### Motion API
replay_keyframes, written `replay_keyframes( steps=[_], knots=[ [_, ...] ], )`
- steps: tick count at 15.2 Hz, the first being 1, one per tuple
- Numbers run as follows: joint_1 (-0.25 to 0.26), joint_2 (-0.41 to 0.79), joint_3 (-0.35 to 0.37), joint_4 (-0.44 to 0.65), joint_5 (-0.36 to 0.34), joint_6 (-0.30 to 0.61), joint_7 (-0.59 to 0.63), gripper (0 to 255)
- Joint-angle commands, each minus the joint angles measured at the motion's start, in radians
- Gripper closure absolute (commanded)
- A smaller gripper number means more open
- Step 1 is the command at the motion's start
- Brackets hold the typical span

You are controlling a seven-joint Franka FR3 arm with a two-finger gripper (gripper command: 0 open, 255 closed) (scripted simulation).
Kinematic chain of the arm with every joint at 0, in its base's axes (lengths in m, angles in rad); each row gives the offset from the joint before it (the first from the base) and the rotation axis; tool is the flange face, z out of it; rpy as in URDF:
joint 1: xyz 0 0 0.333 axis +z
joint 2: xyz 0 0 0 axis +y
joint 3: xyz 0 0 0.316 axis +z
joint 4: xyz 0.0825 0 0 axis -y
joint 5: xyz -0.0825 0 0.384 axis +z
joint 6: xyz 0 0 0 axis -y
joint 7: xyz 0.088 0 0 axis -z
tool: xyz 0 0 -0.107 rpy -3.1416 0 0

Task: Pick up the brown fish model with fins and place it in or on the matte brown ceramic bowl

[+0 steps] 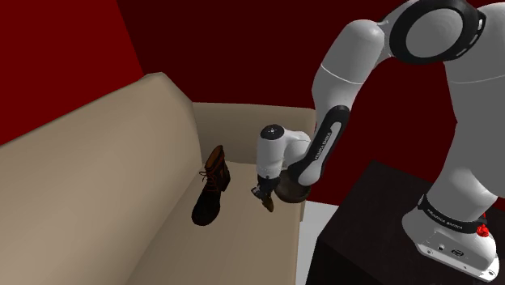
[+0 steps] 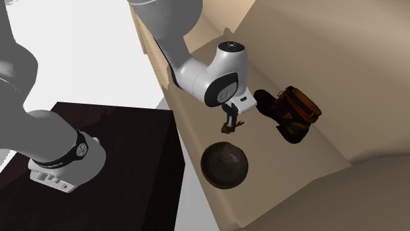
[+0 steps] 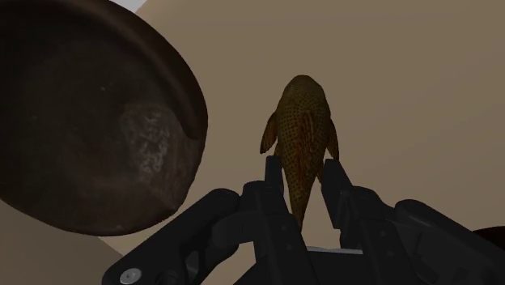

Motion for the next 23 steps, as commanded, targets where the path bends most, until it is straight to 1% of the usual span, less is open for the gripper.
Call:
replay_keyframes(
  steps=[1,14,18,23],
  knots=[
    [-0.013,-0.03,0.018,-0.009,0.015,-0.022,-0.014,255],
    [-0.087,-0.201,0.116,-0.051,0.128,-0.153,-0.115,255],
    [-0.172,-0.27,0.109,-0.152,0.153,-0.106,-0.219,255],
    [-0.284,-0.345,0.098,-0.255,0.204,-0.06,-0.38,255]
  ],
)
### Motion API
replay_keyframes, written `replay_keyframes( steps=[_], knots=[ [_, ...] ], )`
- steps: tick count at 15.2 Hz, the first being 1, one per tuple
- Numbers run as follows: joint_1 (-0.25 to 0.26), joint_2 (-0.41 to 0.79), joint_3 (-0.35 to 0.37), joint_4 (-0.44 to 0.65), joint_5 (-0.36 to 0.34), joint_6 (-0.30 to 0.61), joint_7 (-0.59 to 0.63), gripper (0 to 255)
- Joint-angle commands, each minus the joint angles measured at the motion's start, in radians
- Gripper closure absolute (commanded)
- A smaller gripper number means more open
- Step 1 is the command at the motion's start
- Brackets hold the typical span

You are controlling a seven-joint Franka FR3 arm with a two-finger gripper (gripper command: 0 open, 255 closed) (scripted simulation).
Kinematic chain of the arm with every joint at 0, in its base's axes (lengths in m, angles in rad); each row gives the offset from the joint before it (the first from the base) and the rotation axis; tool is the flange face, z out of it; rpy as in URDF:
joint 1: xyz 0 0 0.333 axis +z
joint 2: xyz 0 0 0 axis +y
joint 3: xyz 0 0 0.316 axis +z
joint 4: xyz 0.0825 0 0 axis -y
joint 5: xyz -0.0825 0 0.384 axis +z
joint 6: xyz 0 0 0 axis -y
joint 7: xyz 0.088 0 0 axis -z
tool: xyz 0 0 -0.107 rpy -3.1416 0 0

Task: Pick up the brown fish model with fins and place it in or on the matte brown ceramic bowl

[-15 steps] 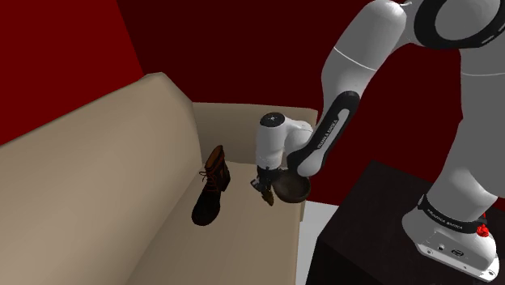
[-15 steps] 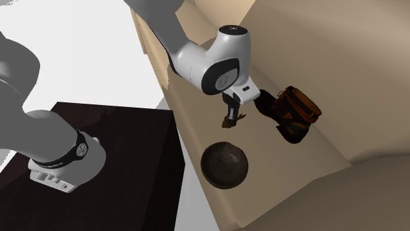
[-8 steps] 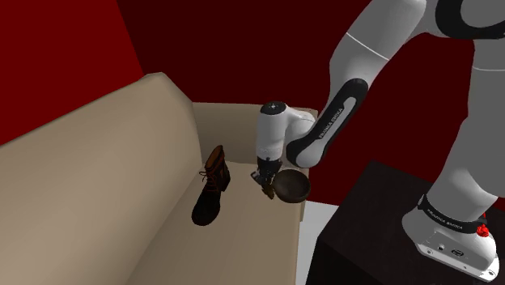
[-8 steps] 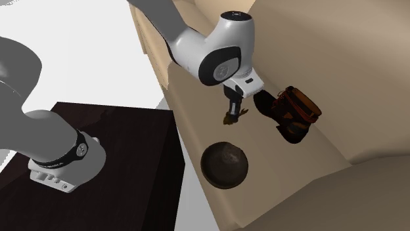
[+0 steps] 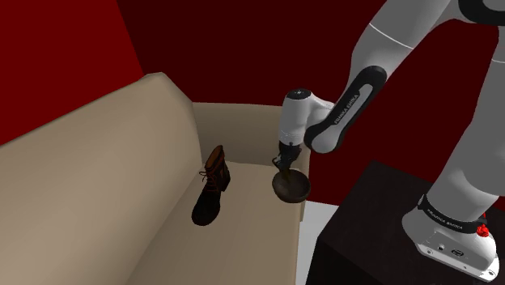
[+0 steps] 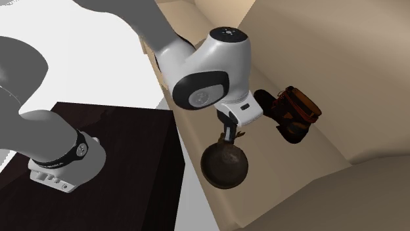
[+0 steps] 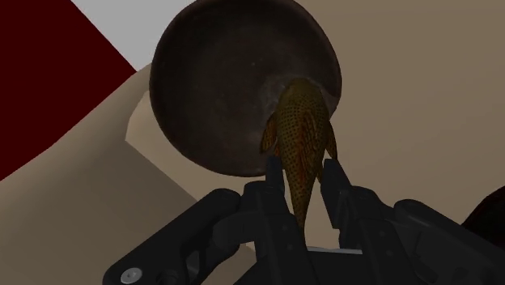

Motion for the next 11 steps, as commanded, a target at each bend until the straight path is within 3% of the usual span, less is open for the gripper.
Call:
replay_keyframes(
  steps=[1,3,11],
  knots=[
    [-0.042,-0.028,-0.005,-0.04,0.022,0.019,-0.067,255],
    [-0.073,-0.046,-0.01,-0.063,0.042,0.028,-0.12,255],
    [-0.022,0.081,-0.086,-0.041,-0.084,0.13,-0.017,255]
  ],
)
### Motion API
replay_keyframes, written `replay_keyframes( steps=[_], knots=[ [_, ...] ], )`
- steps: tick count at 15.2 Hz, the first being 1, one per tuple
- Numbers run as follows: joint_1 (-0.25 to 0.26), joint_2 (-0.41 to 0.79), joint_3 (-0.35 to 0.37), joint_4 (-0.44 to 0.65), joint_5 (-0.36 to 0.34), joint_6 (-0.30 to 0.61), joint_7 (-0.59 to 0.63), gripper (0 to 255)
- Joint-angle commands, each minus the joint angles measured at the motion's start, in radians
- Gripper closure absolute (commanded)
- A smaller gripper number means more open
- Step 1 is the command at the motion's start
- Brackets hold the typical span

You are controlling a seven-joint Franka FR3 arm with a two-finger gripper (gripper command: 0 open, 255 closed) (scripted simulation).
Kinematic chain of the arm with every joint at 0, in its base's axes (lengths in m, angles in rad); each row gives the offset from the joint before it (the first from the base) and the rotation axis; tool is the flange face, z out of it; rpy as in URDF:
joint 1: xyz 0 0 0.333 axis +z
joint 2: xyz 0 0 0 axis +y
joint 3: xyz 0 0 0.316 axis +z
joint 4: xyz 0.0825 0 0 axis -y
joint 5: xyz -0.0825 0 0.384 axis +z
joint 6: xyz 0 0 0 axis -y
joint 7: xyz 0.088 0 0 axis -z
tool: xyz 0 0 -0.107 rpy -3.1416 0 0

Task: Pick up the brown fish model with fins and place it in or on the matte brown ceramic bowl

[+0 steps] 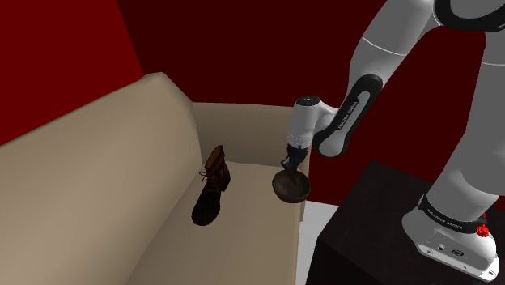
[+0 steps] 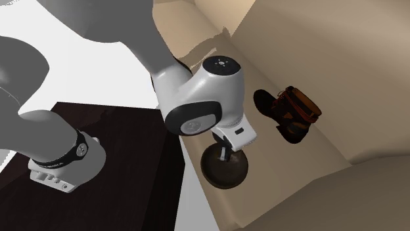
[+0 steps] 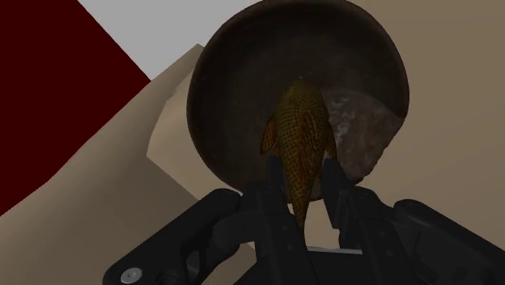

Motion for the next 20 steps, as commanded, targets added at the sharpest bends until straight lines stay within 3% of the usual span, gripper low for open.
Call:
replay_keyframes(
  steps=[1,7,15,16,20],
  knots=[
    [0.019,0.03,-0.023,0.006,-0.029,0.025,0.026,255],
    [0.085,0.133,-0.104,0.035,-0.097,0.103,0.091,255],
    [0.087,0.133,-0.105,0.035,-0.095,0.103,0.089,255],
    [0.086,0.136,-0.106,0.036,-0.096,0.105,0.088,0],
    [0.086,0.135,-0.105,0.037,-0.095,0.103,0.088,0]
  ],
)
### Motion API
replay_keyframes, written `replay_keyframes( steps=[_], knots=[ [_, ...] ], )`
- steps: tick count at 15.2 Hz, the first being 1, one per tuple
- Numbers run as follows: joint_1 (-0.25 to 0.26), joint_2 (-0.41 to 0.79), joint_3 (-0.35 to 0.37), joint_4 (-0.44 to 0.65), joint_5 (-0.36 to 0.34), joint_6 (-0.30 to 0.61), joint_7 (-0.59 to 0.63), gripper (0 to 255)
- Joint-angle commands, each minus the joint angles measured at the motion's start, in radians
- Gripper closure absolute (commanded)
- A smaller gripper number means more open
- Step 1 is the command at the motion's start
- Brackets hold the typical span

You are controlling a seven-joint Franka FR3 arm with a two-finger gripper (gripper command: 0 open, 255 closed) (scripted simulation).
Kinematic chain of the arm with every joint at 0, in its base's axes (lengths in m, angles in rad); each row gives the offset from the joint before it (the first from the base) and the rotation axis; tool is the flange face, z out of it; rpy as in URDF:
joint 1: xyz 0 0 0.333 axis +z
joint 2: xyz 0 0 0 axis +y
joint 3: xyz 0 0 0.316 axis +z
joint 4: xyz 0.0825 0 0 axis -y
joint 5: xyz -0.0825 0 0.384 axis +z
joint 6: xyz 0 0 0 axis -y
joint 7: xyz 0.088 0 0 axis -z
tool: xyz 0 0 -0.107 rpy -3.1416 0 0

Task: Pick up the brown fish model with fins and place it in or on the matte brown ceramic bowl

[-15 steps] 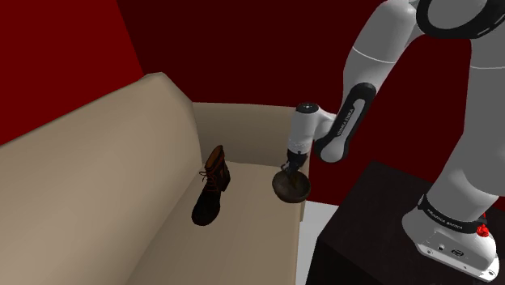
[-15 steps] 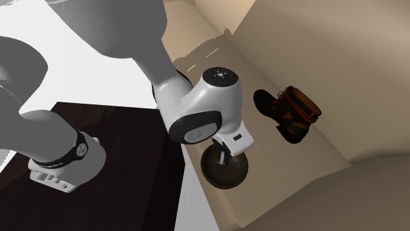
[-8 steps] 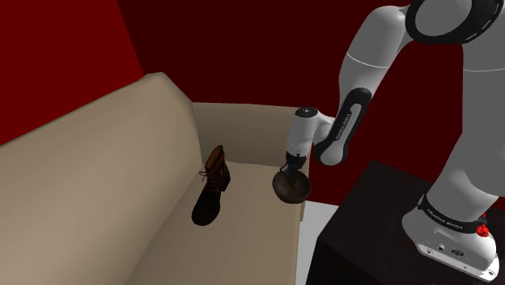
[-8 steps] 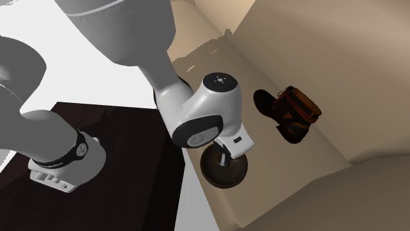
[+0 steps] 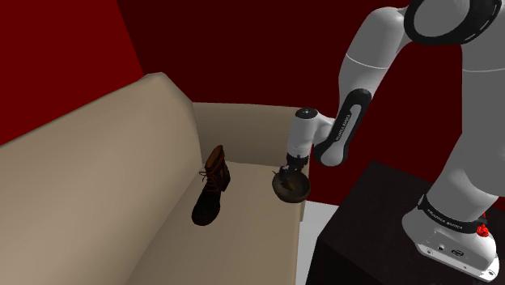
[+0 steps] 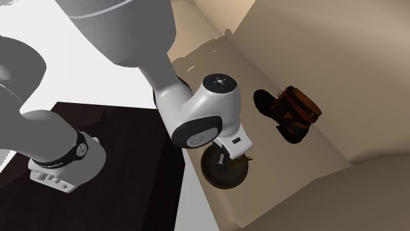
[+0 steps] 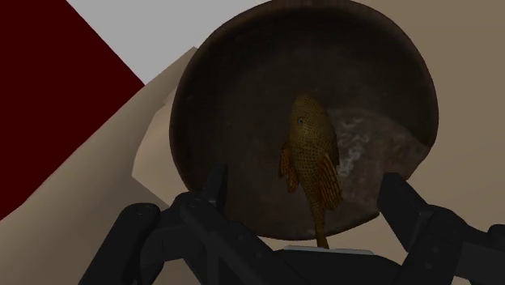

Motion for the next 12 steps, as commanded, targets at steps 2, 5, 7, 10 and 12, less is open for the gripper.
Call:
replay_keyframes(
  steps=[2,5,7,10,12],
  knots=[
    [-0.024,-0.045,0.03,-0.02,0.019,-0.028,-0.017,0],
    [-0.093,-0.166,0.121,-0.063,0.101,-0.109,-0.086,0],
    [-0.091,-0.166,0.118,-0.063,0.102,-0.109,-0.087,0],
    [-0.09,-0.166,0.118,-0.063,0.103,-0.109,-0.087,0],
    [-0.09,-0.166,0.118,-0.063,0.103,-0.109,-0.087,0]
  ],
)
